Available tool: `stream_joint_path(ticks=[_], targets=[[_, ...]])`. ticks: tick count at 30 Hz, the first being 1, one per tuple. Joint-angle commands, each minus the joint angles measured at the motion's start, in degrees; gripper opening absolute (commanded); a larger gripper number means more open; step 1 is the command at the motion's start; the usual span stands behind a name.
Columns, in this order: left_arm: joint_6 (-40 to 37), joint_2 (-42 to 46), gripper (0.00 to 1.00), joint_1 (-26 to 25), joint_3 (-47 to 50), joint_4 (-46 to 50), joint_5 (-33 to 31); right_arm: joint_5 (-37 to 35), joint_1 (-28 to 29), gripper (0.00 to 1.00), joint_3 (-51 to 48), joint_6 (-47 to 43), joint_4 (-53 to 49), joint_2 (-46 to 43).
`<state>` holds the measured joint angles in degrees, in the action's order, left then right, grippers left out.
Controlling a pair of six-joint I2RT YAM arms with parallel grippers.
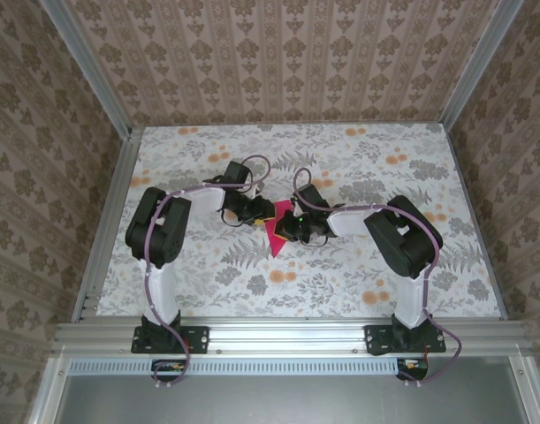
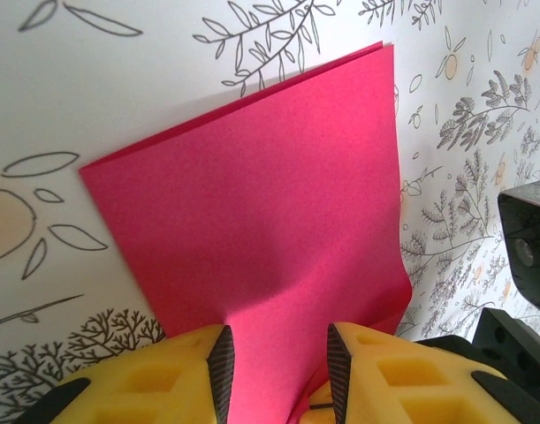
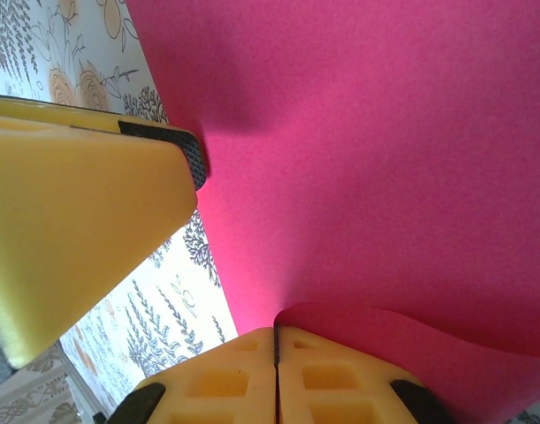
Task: Fold a paper plane with a square sheet of paper (pick it up from the middle)
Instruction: Third fold the triangle at the center of the table.
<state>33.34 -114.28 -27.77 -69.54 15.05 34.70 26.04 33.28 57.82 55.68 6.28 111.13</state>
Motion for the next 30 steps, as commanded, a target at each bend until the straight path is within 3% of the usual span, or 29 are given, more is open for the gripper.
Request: stream_joint_path(ticks=[1,17,24,30], targets=[[-1.26,-1.47,0.37,-0.54,-0.62,2.22,-0.16,1.09,0.39,0.09,0.49,-0.31,1.09,1.06],[-1.35,-1.34,0.37,-0.53,-0.42,2.22,-0.07,-0.01,0.3,0.13,0.97,0.46,0.61,2.31],[0.34,1.45,0.37,0.29,0.66,0.68,-0.14,-2.8,0.36,0.29,0.31,-1.06,-3.51,1.46],[2.13,3.94,0.37,4.31,3.16,-2.21,1.78,-2.8,0.34,0.31,-0.75,-0.84,-3.01,1.64]])
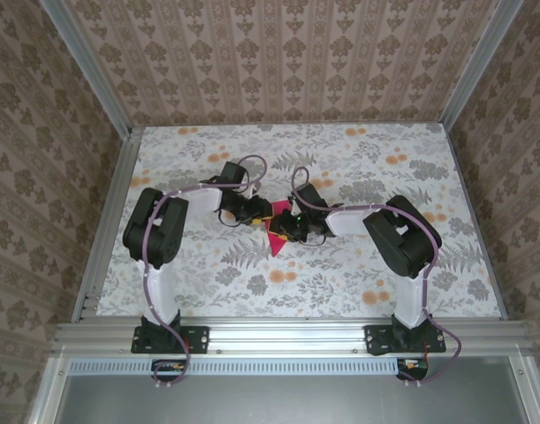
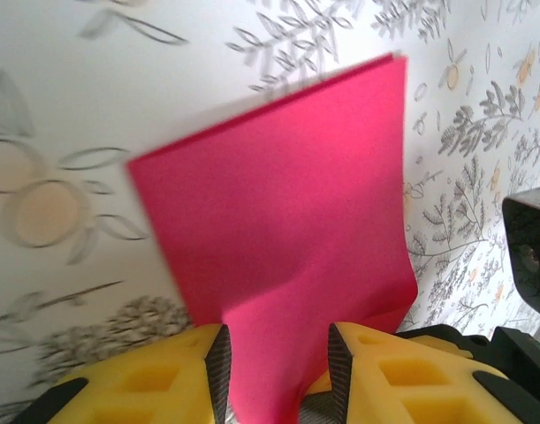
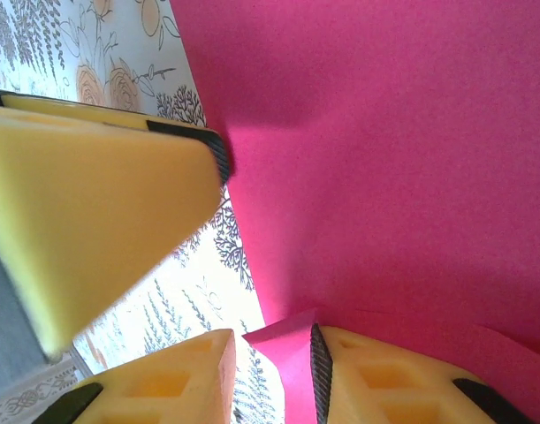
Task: Fold a paper plane with a square sheet of paper (pick it up from the middle)
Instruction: Third fold the triangle at the center of the table.
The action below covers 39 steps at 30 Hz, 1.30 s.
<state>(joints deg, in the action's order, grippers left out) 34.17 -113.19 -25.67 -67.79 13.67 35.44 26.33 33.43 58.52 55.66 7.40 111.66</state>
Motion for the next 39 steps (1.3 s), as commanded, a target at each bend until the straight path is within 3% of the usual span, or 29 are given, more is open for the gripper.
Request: stream_joint_path(ticks=[1,7,12,17,23,39], targets=[[1.49,3.33,0.37,2.59,1.96,-1.16,1.87,-3.16,0.14,0.3,-1.48,-0.83,-4.19,1.06],[1.43,6.36,0.35,3.27,4.19,-1.11,3.36,-4.24,0.23,0.1,-0.75,-1.56,-6.46,1.1],[0.91,7.02,0.26,1.13,4.95,-0.42,4.32,-4.91,0.17,0.01,-0.24,-2.16,-8.25,1.12],[0.66,5.97,0.14,-2.67,4.73,0.56,4.65,-5.23,0.17,0.0,-0.43,-1.97,-8.42,1.18],[1.5,5.17,0.02,-3.68,5.82,0.14,4.64,-5.23,0.22,0.0,-0.51,-1.63,-8.07,1.19],[0.4,3.18,0.0,-5.0,5.09,4.41,0.28,-5.65,0.16,0.0,-0.51,-0.99,-7.89,1.46]])
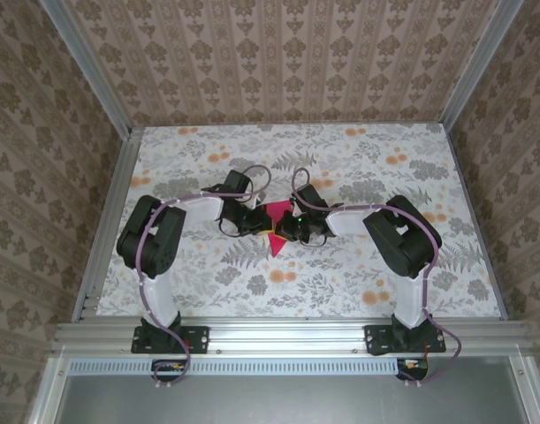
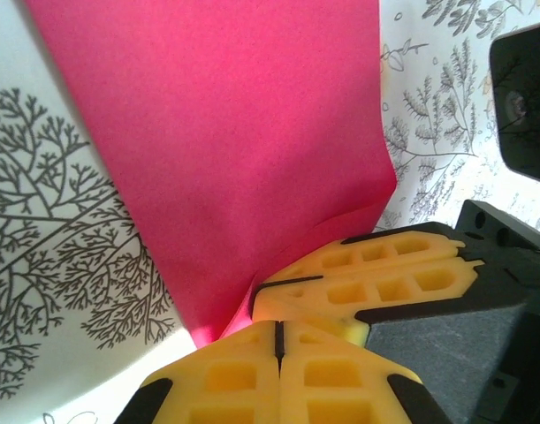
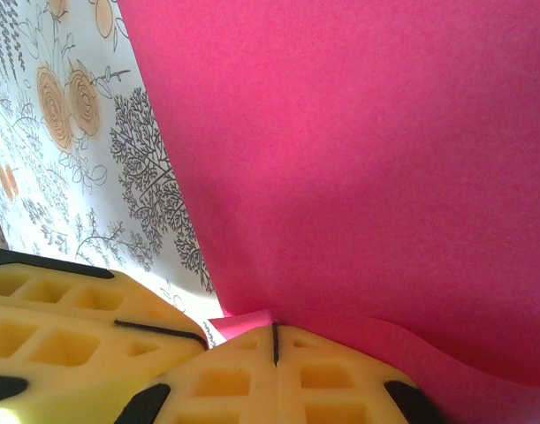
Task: Fold a paper plane with a square sheet of paper (pick it up from the middle)
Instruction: Third fold the triangle at the center of the table.
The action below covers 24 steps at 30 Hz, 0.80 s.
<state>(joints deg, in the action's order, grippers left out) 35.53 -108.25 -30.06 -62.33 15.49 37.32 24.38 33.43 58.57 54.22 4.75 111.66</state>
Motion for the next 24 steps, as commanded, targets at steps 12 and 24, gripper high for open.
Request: stream_joint_path(ticks=[12,24], targets=[[-2.17,-3.64,0.0,-1.05,-2.47,7.13,-6.32,-1.71,0.16,0.01,-0.27,0.45,-3.26,0.28],[-2.81,-4.05,0.0,-1.91,-3.07,9.4,-9.21,2.23,0.48,0.09,-4.91,-0.94,-0.94,-9.0]])
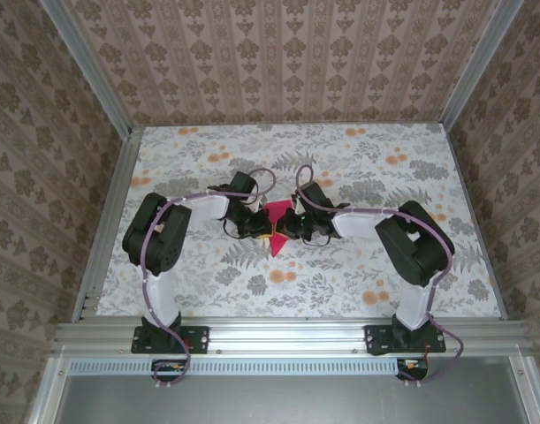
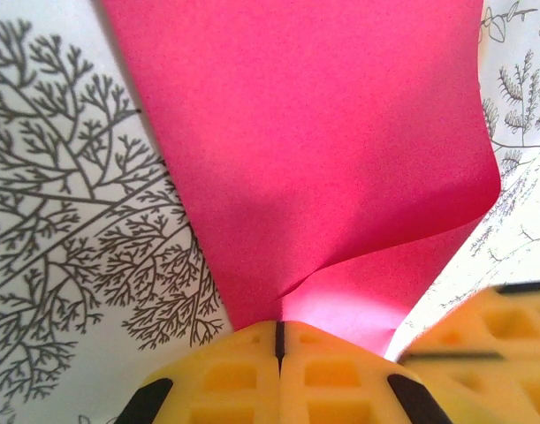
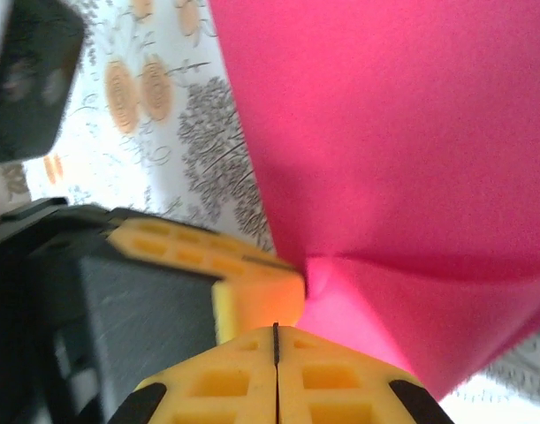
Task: Fold a paper plane with a square sheet of paper (pick it up from the middle)
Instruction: Third fold the triangle at the center of the table.
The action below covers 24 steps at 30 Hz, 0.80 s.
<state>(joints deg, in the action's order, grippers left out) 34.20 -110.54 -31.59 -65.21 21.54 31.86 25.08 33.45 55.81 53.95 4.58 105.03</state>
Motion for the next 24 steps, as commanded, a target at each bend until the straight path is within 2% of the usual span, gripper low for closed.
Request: stream_joint_path(ticks=[1,8,24], targets=[[-1.38,-1.7,0.0,-0.4,-0.18,3.34,-3.84,1.85,0.64,0.09,-2.83,-0.69,-0.74,-2.79],[-1.21,-1.61,0.0,-0.57,-0.44,3.42,-3.97,3.65,2.26,0.09,-6.6,0.79,2.13,-3.09],[-0.8,-1.65,0.0,-0.84,-0.2,3.05,-4.26,5.15,3.35,0.1,-7.44,1.86,6.53,1.89]])
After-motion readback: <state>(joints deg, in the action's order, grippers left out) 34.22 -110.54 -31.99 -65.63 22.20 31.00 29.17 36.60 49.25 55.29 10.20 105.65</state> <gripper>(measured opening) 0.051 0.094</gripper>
